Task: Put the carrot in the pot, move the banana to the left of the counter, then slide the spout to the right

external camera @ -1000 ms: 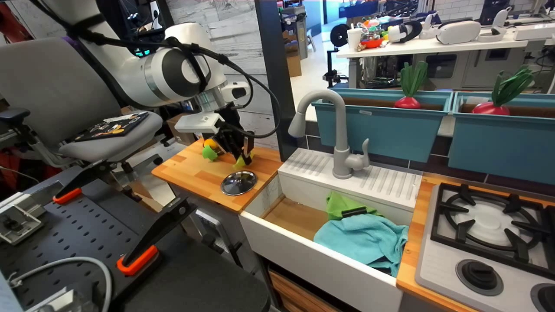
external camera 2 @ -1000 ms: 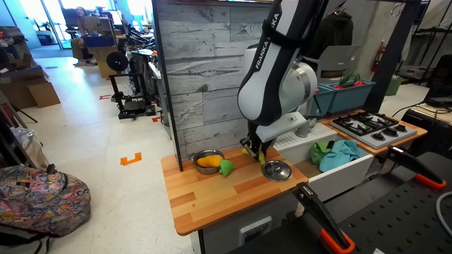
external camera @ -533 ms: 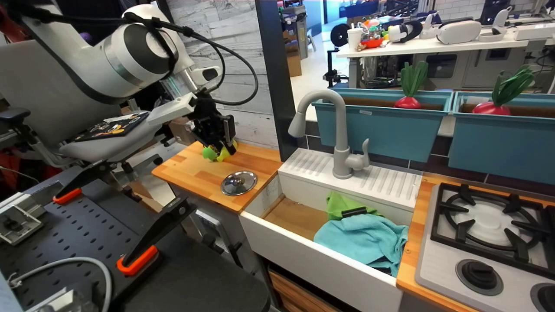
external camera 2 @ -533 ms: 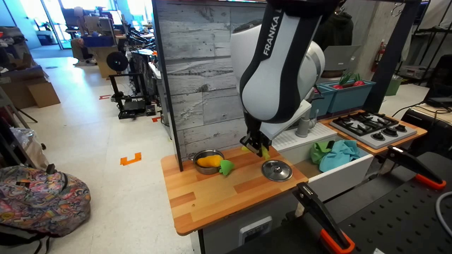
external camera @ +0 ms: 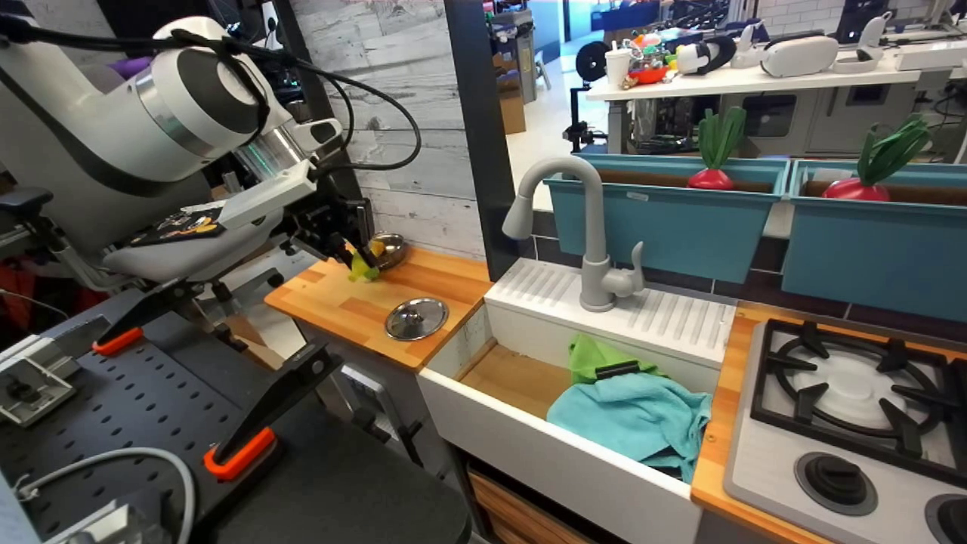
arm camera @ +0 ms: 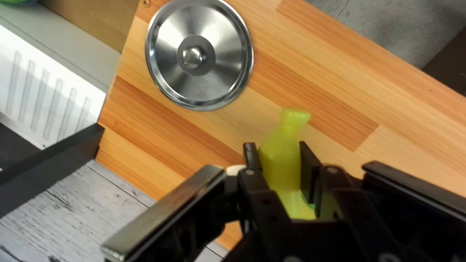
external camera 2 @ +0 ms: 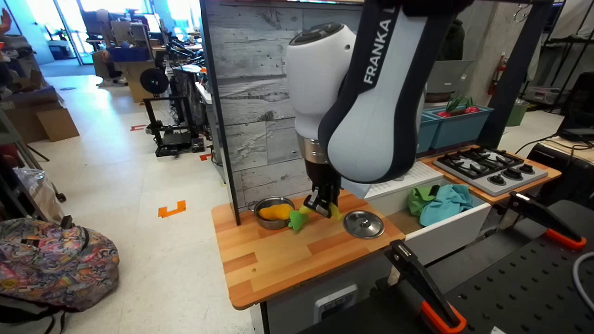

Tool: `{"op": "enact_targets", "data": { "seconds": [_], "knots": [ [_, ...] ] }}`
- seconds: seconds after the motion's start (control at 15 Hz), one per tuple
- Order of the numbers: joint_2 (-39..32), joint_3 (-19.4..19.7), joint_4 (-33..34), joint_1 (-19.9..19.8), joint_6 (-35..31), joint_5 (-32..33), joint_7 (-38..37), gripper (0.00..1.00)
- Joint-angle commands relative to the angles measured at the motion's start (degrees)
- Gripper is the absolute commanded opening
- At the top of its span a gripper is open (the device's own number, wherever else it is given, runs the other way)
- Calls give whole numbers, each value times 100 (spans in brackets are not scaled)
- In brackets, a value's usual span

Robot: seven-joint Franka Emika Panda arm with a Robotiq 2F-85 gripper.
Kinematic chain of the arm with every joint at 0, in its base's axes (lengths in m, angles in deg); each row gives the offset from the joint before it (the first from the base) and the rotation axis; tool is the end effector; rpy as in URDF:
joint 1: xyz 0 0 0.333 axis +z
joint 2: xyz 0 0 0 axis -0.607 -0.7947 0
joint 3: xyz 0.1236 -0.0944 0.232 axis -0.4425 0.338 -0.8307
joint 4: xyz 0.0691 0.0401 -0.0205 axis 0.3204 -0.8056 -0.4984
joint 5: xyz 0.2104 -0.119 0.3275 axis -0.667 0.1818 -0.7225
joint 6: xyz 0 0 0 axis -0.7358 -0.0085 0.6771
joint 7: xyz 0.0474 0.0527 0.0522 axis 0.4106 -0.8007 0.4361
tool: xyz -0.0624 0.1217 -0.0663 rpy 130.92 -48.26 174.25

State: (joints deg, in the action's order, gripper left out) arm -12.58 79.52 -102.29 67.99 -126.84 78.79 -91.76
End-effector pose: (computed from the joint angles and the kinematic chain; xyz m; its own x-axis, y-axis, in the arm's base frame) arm 0.5253 0.1315 -0.0332 0.8278 0.5600 0.0331 0.5292 -0.7991 0.2853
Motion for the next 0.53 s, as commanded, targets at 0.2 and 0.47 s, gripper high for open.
{"op": "enact_targets", "data": {
  "seconds": [0.2, 0.47],
  "knots": [
    [0, -1104, -99, -1041, -590, 48, 1646, 7],
    [-212, -1848, 201, -1728, 2, -41, 2457, 7]
  ]
}}
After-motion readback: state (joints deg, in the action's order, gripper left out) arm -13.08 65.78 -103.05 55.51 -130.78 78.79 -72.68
